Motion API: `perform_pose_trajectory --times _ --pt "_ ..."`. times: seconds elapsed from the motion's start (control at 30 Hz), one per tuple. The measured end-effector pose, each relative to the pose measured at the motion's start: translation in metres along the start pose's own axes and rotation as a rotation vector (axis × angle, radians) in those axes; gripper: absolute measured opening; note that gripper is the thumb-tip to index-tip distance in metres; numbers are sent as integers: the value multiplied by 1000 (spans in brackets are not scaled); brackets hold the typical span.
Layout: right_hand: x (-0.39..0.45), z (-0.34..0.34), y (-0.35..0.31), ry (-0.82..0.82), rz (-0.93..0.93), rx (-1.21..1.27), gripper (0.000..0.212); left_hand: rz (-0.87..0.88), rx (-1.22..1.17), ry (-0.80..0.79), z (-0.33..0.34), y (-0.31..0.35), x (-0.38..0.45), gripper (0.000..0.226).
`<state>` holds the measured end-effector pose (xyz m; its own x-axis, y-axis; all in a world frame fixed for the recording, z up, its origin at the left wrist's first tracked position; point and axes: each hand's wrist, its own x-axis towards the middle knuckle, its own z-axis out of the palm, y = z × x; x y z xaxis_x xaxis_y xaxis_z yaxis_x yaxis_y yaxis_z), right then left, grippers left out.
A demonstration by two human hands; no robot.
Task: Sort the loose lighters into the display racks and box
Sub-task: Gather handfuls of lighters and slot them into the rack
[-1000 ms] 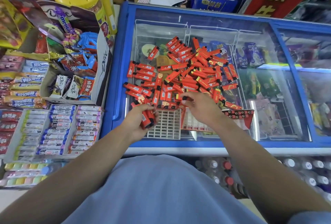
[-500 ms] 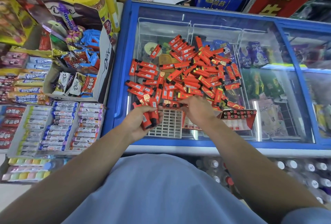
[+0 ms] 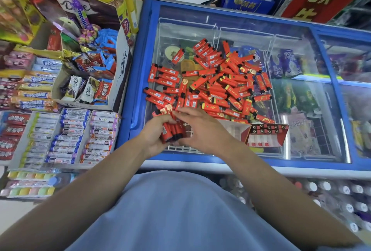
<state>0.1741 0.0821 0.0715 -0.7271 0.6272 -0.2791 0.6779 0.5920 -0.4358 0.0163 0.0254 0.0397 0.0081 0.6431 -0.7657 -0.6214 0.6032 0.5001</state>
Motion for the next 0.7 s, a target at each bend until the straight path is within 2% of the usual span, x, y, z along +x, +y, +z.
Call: perform_pose_trajectory --times 0.17,0.23,0.33,0.4,0.5,0.57,0.7 --pt "-2 4 -4 -34 -17 -55 76 -7 -23 4 -6 -1 -3 21" --pt "-2 2 -4 -12 -42 -85 62 -8 -55 7 -8 -1 -4 22" --pt "-4 0 -3 19 15 -109 51 -13 -116 -4 -12 -2 -5 27" --pt "-5 3 0 42 91 -18 45 -3 -122 7 -13 -3 -7 27" --pt "-3 3 10 67 189 160 27 26 -123 111 -17 -7 -4 23" --pt "-1 1 16 65 228 167 17 41 -129 165 -21 -8 -2 20" --pt "7 9 14 101 203 132 15 55 -148 194 -23 -10 -2 16"
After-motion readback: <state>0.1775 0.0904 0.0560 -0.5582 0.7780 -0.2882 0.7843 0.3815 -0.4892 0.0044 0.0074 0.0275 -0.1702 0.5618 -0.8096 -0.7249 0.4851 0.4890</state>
